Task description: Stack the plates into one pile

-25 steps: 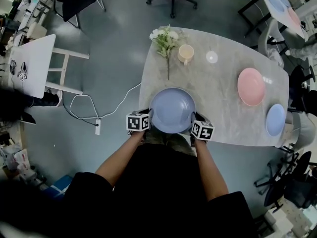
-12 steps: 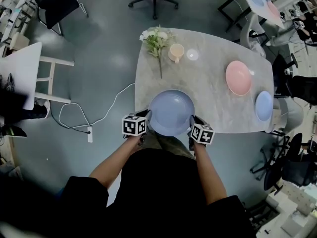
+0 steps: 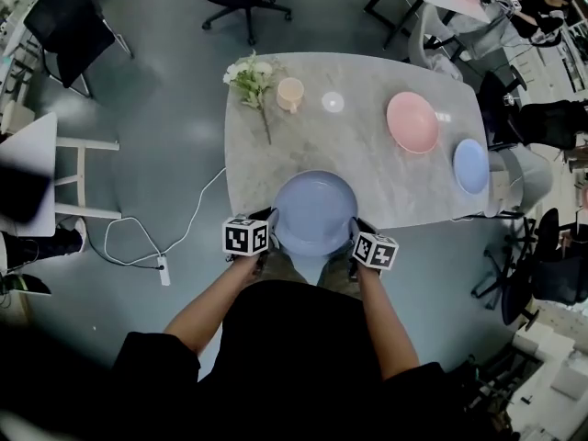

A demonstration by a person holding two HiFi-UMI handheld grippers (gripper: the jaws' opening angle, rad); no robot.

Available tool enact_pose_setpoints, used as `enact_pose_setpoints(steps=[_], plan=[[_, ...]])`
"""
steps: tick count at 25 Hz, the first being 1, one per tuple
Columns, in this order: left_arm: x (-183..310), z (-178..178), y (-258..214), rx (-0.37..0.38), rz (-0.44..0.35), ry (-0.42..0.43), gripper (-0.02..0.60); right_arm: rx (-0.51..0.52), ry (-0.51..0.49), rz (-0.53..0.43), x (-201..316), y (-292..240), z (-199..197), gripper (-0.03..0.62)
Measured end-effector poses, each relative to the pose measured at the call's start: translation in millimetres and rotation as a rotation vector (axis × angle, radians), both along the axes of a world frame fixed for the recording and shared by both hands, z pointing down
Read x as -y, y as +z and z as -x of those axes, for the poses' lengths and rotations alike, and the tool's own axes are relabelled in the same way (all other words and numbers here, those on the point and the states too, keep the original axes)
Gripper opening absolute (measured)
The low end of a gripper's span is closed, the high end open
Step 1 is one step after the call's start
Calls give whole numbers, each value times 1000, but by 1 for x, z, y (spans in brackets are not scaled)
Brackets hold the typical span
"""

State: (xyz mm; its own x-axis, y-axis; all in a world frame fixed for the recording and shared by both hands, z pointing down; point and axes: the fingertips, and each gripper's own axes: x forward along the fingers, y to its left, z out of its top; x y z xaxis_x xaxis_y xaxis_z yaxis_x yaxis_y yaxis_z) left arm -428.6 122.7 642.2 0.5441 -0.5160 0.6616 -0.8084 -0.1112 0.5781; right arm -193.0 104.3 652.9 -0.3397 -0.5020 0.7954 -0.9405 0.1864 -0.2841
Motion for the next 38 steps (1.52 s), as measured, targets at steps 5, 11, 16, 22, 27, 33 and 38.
enact_pose_setpoints(steps=[5,11,16,22,27,33,38], plan=[[14,-41,-10,16,-30,51,46,16,47,-43,8,-9,-41,29],[33,-112,-9,56,-39,108,46,73,107,-47,12,-8,-113,28],[51,-194,-9,62,-19,109,41,96,126,-58,21,-14,-195,29],[76,-308,-18,61,-24,168,41,108,198,-72,36,-26,-309,28],[98,-392,-15,79,-25,238,41,115,268,-65,42,-23,-392,26],[120,-473,-17,97,-31,281,40,129,313,-70,48,-24,-469,28],[123,-521,-20,104,-38,308,38,118,342,-79,43,-29,-515,28]])
